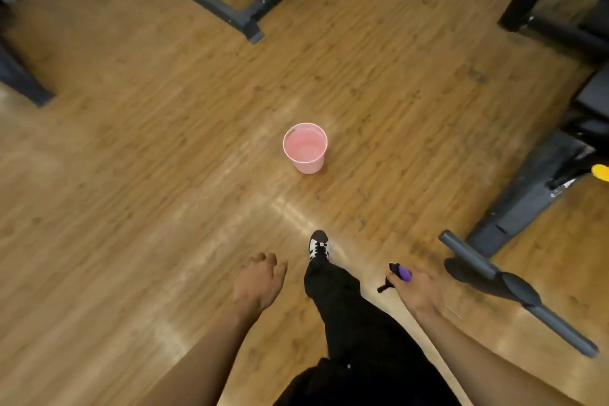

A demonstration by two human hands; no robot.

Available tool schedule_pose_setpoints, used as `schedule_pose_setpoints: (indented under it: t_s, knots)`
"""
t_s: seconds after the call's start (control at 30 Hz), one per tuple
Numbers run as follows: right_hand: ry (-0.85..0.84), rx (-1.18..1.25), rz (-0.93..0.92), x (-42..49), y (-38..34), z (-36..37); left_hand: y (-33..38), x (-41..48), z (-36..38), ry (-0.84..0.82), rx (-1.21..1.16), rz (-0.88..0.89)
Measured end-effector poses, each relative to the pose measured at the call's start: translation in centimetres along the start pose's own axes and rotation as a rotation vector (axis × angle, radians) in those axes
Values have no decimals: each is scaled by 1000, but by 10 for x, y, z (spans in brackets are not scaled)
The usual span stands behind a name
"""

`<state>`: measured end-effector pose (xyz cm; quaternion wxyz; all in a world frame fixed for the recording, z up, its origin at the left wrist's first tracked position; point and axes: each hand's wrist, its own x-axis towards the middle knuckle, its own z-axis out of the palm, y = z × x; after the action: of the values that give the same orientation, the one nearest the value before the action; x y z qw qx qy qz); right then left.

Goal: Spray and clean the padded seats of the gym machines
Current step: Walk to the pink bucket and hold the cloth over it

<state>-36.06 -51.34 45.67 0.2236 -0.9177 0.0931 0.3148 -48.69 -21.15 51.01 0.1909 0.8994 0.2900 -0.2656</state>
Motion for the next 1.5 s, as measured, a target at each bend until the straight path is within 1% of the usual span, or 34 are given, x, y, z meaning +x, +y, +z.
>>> schedule_pose_setpoints:
  t_s: [0.17, 0.23, 0.3, 0.4, 0.43, 0.5, 0.6, 0.67, 0.73, 0.77, 0.87, 0.93, 0.97, 1.07, 1.23, 1.33, 1.43, 1.5]
  knots:
    - [-66, -4, 16, 84, -115, 16, -14, 115, -84, 7, 40, 17]
    - [-56, 34, 9, 108, -165, 16, -17, 153, -116, -6, 31, 33]
    - [-62, 138, 26, 129, -216, 18, -18, 191, -145, -19, -11, 71]
    - [-107, 363, 56, 175, -295, 29, -13, 264, -179, -10, -185, 91]
    - [-120, 417, 40, 192, -319, 35, -9, 292, -188, 10, -249, 106]
    - [-142, 471, -53, 224, -362, 42, 3, 350, -198, 0, -392, 137]
    - [-116, 576, -216, 277, -404, 65, 23, 436, -193, -143, -588, 186]
    - [-103, 664, -278, 308, -415, 93, 26, 486, -173, -273, -683, 209]
    - [-114, 741, -320, 339, -417, 124, 22, 532, -142, -344, -779, 238]
    - [-134, 775, -324, 356, -415, 140, 19, 553, -127, -343, -810, 257]
    - [-195, 940, -282, 412, -404, 186, 7, 620, -82, -218, -855, 362]
    - [-193, 993, -273, 448, -396, 208, 0, 658, -60, -169, -955, 419]
    - [-182, 960, -303, 466, -393, 219, -6, 677, -49, -143, -993, 438]
    - [-148, 869, -423, 514, -388, 248, -24, 720, -23, -139, -1012, 505]
    - [99, 753, -473, 576, -385, 278, -45, 768, 0, -76, -991, 609]
    - [136, 632, -546, 589, -396, 285, -51, 779, 5, -17, -983, 651]
    - [218, 459, -636, 592, -403, 281, -64, 787, 8, 54, -1039, 666]
    - [285, 370, -654, 589, -405, 281, -63, 789, 3, 14, -1138, 677]
